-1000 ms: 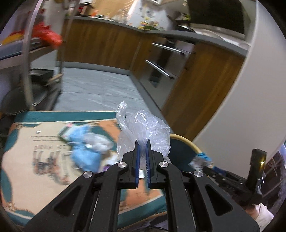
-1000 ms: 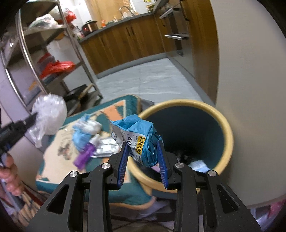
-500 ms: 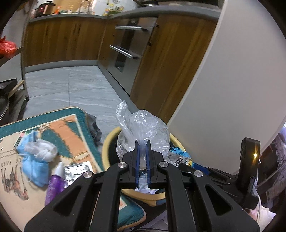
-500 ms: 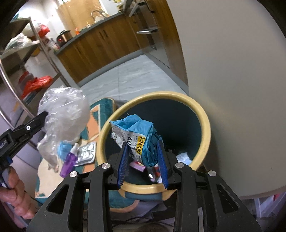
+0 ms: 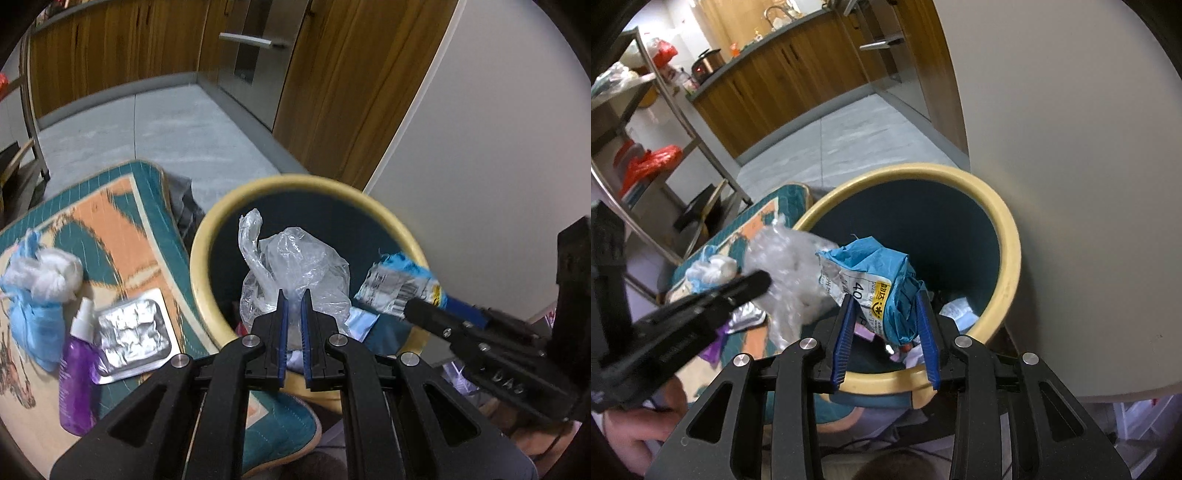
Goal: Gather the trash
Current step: 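Carry the clear bag over the bin and open the left gripper while right holds blue wrapper, then move both open grippers back over the stool toward the masks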
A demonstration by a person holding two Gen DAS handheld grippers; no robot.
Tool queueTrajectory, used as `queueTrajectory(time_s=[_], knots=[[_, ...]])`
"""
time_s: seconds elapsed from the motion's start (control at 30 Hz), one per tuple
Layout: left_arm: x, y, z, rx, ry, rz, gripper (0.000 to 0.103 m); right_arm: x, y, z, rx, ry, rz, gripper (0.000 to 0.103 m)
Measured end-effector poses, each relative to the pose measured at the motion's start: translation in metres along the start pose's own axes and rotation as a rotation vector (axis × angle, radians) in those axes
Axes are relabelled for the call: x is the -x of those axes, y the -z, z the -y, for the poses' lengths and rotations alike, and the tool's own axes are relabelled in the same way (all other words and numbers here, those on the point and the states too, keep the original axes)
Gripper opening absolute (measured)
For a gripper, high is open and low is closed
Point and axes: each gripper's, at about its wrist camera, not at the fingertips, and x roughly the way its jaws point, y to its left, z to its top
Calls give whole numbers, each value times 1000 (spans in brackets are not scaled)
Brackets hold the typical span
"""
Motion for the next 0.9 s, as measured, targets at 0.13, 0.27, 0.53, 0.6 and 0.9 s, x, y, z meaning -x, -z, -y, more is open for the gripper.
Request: queueTrajectory(time_s=[0.13, 0.27, 0.53, 0.6, 0.9], knots=[[2, 4, -5, 20, 1, 0, 9, -3, -1, -3, 0, 0, -10, 38], [10, 3, -3, 15, 3, 19, 23, -4, -1, -3, -2, -5, -11, 43], [34, 4, -8, 1, -9, 77, 56, -1, -1, -4, -11, -14, 11, 53], [42, 6, -11, -6, -19, 91, 58, 0, -1, -5, -14, -17, 19, 56], [75, 24, -42, 41, -71, 130, 68, 2, -2, -18, 25, -22, 45, 62]])
